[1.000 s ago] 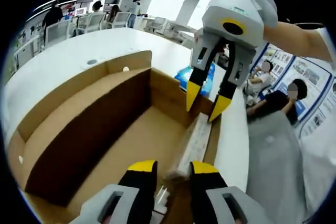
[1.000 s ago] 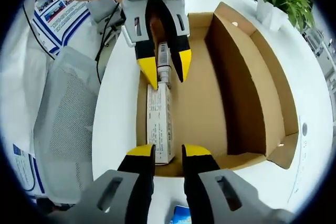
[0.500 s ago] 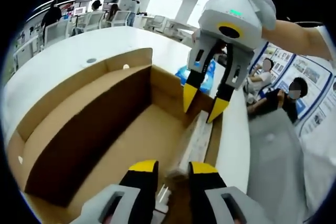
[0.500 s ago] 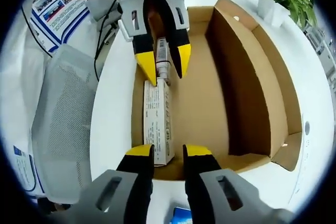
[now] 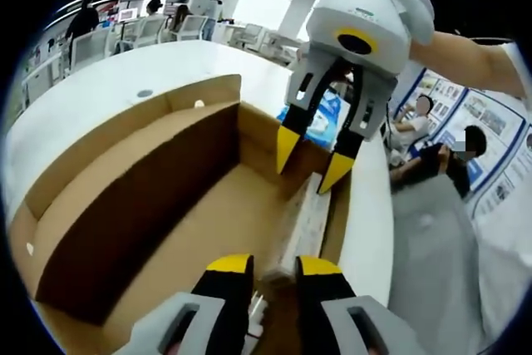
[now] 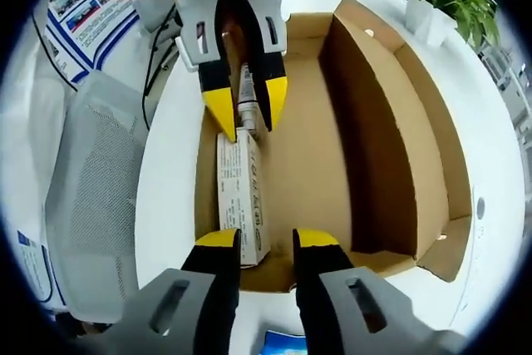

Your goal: Operate the shoe box by opening the lid, removing the specified soft item, and placing it in the target area until the item is outside and the box remains undamaged.

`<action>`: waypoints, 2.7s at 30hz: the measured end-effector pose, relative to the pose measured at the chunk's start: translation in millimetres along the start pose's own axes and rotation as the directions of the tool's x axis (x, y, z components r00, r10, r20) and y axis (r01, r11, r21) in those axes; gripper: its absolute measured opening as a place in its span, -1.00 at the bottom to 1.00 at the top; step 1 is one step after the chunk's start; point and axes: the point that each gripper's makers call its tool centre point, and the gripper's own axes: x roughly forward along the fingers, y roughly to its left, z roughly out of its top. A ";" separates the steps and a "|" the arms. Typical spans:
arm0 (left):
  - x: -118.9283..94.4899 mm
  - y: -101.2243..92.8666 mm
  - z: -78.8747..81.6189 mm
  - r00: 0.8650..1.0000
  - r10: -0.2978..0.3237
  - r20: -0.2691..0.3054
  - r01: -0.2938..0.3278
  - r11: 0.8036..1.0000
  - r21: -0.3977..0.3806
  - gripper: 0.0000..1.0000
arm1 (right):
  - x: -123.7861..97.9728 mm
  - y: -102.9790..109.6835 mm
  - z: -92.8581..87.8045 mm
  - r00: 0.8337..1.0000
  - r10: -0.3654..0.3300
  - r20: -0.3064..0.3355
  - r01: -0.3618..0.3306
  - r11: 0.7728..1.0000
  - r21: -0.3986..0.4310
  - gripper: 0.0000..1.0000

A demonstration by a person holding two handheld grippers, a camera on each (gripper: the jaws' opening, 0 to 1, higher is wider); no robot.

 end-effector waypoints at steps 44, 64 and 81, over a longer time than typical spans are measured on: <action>0.3 2.6 0.0 1.000 0.002 0.013 -0.002 1.000 0.000 -0.55 | 18.6 19.7 -18.9 0.982 0.088 -0.165 -0.108 0.987 -0.119 -0.62; -0.3 4.1 2.7 1.000 0.009 0.017 -0.009 1.000 0.005 -0.48 | 33.2 10.6 -22.8 0.978 0.019 -0.206 -0.057 0.982 -0.182 -0.64; -15.9 -5.4 8.6 0.999 0.015 0.040 -0.015 1.000 0.002 -0.39 | 28.6 4.4 -14.4 0.986 -0.027 -0.167 -0.005 0.981 -0.193 -0.65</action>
